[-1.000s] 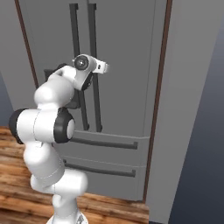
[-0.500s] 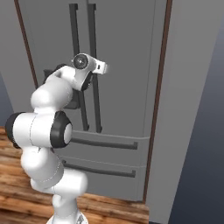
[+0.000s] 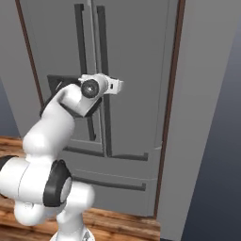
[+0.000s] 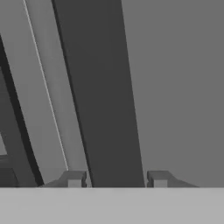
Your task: Retrieve the sausage and cheese from the fridge and place them on the cutting board on the counter.
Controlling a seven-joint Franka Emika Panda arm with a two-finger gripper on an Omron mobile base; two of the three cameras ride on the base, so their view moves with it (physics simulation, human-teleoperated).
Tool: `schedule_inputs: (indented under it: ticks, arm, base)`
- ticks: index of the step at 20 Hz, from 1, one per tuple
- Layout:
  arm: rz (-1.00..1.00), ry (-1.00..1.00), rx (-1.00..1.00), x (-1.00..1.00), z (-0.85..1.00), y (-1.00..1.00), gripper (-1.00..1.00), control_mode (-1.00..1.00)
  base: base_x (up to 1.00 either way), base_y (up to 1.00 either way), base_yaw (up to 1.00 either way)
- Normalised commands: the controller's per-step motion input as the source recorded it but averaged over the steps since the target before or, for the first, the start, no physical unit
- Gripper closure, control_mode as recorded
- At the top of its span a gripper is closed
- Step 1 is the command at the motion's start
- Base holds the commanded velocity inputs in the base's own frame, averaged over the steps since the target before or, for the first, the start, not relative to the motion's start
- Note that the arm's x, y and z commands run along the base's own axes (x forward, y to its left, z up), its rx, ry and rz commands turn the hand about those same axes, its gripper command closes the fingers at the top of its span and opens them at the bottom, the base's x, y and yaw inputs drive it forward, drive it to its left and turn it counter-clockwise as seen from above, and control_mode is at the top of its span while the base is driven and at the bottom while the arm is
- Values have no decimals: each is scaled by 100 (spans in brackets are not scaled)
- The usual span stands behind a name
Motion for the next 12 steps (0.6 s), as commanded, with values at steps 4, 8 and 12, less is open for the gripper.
schedule_inputs:
  ticks: [4, 8, 12]
  arm:
    - [13, -11, -2, -100, 0, -100, 100, -100]
    - [13, -1, -1, -100, -5, -81, 100, -100]
    - [18, 2, -1, -71, -8, -17, -100, -100]
  base:
    - [0, 0, 0]
    - [0, 0, 0]
    - [0, 0, 0]
